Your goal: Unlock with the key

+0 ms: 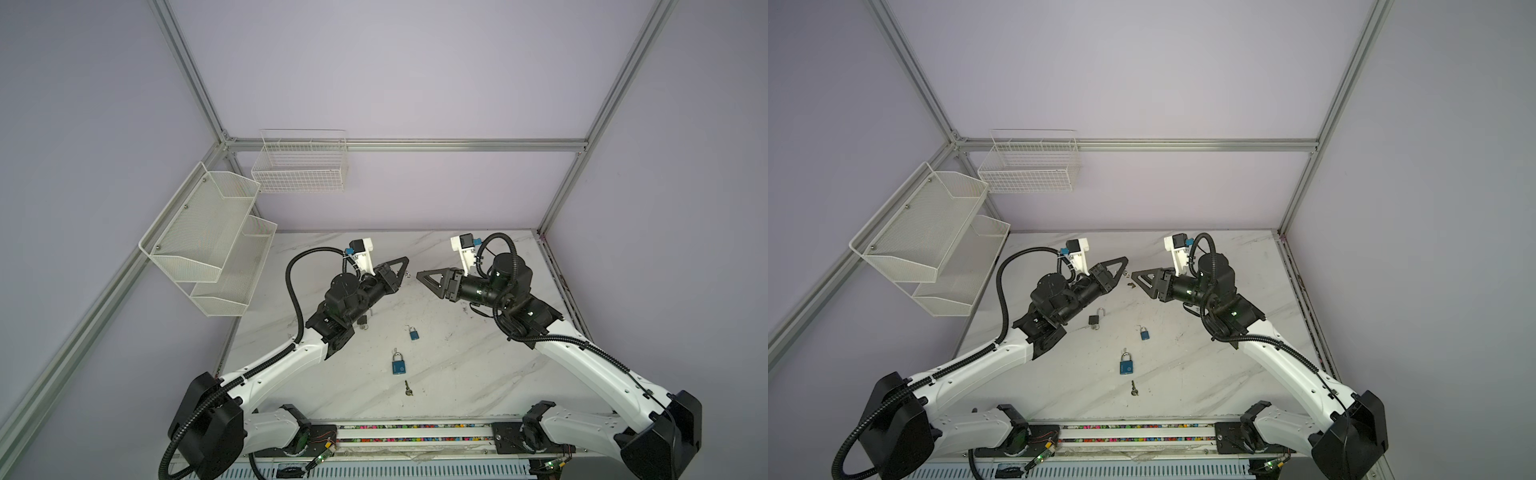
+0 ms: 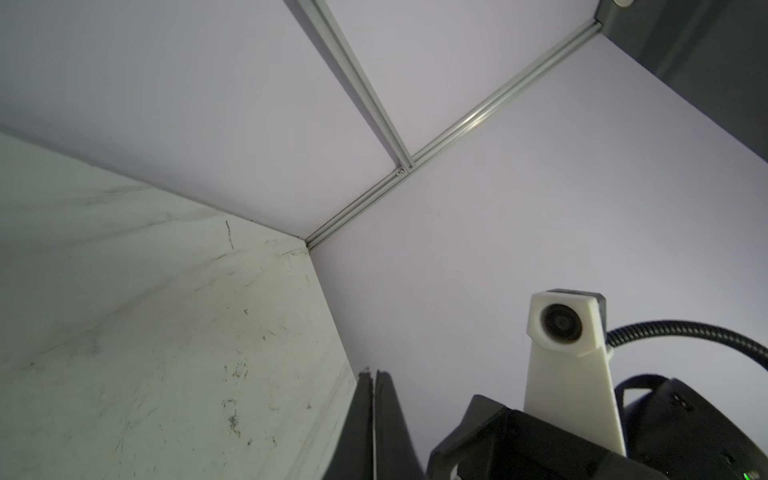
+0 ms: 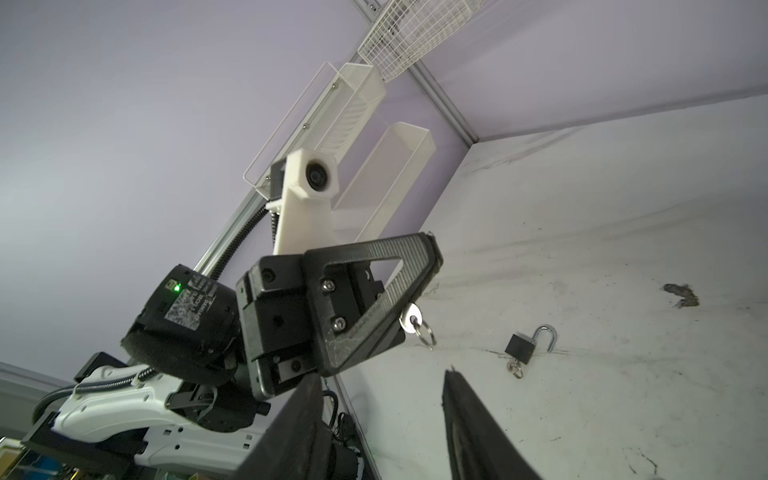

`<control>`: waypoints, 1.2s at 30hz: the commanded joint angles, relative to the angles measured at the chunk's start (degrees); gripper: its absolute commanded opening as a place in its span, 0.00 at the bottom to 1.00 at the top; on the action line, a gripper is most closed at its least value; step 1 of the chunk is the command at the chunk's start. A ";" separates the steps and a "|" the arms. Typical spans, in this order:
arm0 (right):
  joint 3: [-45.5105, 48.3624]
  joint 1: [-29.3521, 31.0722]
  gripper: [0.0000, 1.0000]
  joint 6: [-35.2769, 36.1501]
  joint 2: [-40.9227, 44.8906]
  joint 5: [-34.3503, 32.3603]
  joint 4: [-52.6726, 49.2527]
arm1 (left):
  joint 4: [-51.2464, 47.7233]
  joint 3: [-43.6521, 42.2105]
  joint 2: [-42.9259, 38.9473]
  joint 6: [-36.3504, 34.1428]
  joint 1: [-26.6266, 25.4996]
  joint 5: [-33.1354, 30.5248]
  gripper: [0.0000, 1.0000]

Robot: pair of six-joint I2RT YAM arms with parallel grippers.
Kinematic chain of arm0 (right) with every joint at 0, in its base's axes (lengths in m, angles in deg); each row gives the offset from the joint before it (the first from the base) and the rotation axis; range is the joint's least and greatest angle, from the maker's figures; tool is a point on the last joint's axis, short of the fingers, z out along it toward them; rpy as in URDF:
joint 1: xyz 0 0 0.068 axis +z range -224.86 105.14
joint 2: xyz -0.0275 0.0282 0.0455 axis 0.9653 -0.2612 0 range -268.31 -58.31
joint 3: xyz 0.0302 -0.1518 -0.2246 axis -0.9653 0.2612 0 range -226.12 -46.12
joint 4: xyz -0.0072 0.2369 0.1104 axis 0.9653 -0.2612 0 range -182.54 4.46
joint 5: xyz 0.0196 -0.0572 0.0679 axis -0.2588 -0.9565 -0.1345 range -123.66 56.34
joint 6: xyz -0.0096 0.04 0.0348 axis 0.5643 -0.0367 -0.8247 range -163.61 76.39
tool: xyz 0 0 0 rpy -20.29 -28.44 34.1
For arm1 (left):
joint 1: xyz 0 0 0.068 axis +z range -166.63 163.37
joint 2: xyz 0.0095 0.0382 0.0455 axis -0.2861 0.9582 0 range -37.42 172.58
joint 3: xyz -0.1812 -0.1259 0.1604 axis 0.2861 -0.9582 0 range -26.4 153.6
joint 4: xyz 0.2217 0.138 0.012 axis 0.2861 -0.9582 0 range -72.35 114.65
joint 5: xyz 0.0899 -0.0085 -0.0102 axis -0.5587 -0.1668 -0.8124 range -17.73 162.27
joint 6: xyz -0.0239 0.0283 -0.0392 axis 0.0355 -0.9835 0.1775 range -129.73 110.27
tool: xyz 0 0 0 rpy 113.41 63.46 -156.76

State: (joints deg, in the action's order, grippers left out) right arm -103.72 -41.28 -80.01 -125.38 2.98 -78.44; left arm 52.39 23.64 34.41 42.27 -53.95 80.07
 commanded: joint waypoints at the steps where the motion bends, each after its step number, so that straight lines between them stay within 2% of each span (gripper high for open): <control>1: 0.52 -1.36 0.48 -1.11 -1.08 8.73 2.59 | 0.83 6.16 1.35 -14.83 -1.14 7.15 0.00; 5: 1.71 -3.21 0.45 -2.73 -1.13 12.23 7.15 | 4.51 6.45 2.06 -15.68 -1.32 8.81 0.00; 8: 4.02 -4.57 0.41 -6.80 -0.79 16.20 14.51 | 7.18 6.30 2.11 -15.38 -1.53 10.11 0.00; 16: 6.08 -5.28 0.39 -8.88 -0.30 16.08 19.38 | 12.87 5.54 2.32 -11.96 -1.68 11.80 0.00; 20: 6.88 -5.29 0.36 -13.27 -1.30 17.43 27.45 | 14.09 5.33 2.33 -11.23 -1.79 12.15 0.00; 32: 5.77 -5.30 0.24 -13.57 -3.74 17.47 27.80 | 14.43 5.93 2.48 -10.46 -1.80 13.47 0.00; 36: 5.11 -5.34 0.16 -13.23 -3.66 16.94 27.89 | 14.53 6.45 2.94 -9.87 -1.79 14.33 0.00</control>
State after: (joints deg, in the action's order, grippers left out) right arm -97.27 -46.37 -92.74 -128.88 19.72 -53.15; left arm 64.00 25.15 37.36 31.72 -55.32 92.33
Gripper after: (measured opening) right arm 0.170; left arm 0.047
